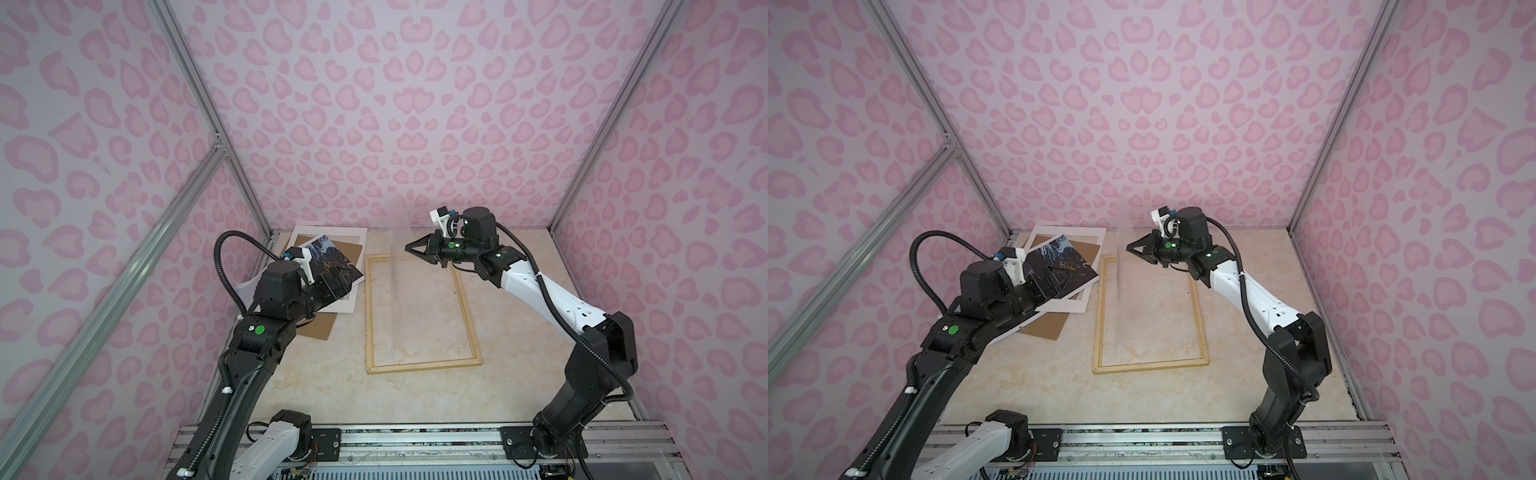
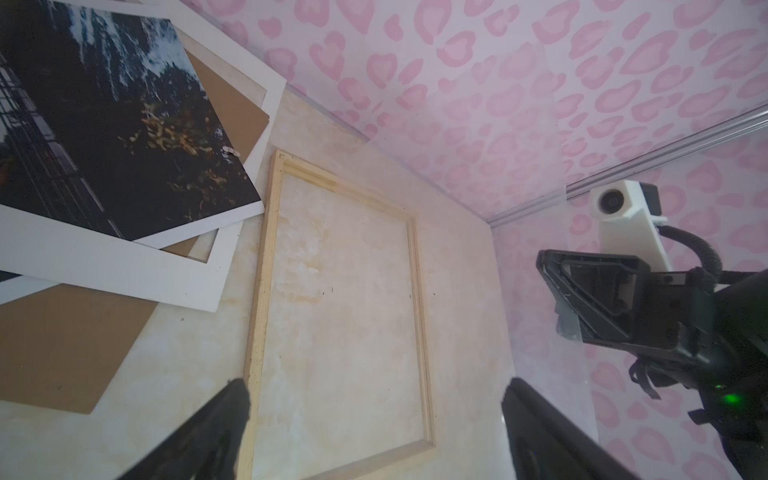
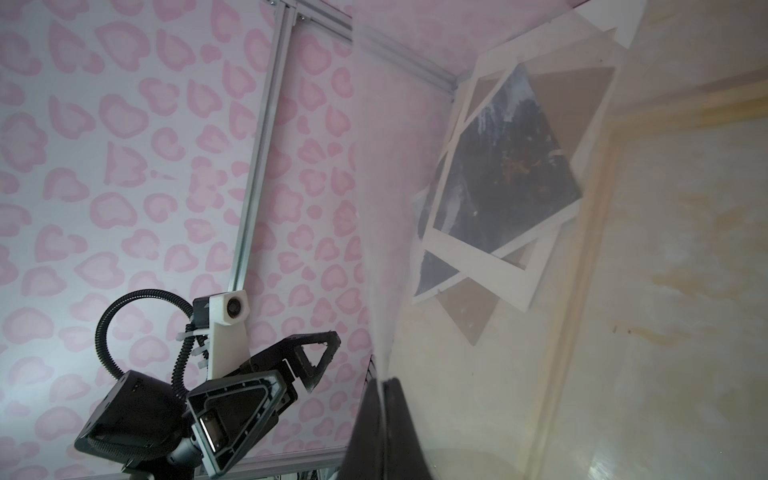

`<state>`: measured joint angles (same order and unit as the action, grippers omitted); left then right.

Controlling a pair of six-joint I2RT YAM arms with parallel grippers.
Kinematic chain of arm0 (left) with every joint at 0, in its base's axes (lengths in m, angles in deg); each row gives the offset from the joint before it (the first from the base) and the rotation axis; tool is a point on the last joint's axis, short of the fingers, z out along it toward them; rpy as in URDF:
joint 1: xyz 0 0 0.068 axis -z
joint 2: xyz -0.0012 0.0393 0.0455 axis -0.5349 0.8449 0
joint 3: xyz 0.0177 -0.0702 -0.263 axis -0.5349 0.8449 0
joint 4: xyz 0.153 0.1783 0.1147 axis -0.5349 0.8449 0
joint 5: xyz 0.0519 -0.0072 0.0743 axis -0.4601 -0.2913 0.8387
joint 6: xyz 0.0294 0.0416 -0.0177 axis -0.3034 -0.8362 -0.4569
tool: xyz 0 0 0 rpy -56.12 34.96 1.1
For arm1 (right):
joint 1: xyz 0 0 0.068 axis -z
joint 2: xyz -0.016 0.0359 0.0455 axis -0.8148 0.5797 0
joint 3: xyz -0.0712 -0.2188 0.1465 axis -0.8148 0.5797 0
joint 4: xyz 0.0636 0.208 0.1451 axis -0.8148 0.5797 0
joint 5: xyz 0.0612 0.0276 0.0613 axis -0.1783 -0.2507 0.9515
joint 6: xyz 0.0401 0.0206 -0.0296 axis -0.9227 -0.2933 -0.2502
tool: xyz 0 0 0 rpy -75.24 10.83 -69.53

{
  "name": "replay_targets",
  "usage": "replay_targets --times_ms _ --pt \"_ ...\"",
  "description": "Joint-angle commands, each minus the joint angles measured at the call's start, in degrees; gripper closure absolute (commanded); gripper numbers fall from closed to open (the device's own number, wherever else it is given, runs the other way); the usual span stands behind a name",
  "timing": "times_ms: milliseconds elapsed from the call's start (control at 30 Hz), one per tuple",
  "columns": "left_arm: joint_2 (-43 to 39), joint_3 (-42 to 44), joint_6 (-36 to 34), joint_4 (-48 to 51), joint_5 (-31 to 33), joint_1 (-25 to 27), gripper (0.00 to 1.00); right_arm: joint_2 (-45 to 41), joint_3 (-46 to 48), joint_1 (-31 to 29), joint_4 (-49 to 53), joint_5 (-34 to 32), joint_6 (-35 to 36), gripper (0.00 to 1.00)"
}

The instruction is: Put the photo into the frame

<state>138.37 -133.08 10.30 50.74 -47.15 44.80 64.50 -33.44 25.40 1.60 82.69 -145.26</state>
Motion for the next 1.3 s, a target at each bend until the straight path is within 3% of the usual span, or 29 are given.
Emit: replay_targets --times_ms 0,167,367,533,800,1267 --pt "-1.3 -1.8 -2.6 6.3 3.0 -0.8 0.03 1.9 -5.7 -3.2 -0.3 -2.0 -2.1 1.00" --pt "-1.2 -0.7 -2.2 6.0 2.4 -1.1 0.02 2.5 -5.8 -3.5 -2.6 -2.1 -3.6 1.00" --pt "-1.0 0.2 -2.3 5.7 1.9 -1.2 0.02 4.0 9.4 2.3 -7.9 -1.4 -1.1 1.00" --pt "-0.2 1.1 -1.8 4.9 0.8 -1.1 0.02 7.6 16.3 7.3 -9.7 -1.5 5.6 1.00" --pt "0.0 1.8 -2.3 5.3 0.1 -1.1 0.02 11.1 18.1 11.3 -3.3 -3.0 14.7 1.00" --pt "1.0 4.0 -1.4 4.2 -2.2 -1.1 0.02 11.0 22.1 15.4 -8.2 -3.7 12.9 1.00"
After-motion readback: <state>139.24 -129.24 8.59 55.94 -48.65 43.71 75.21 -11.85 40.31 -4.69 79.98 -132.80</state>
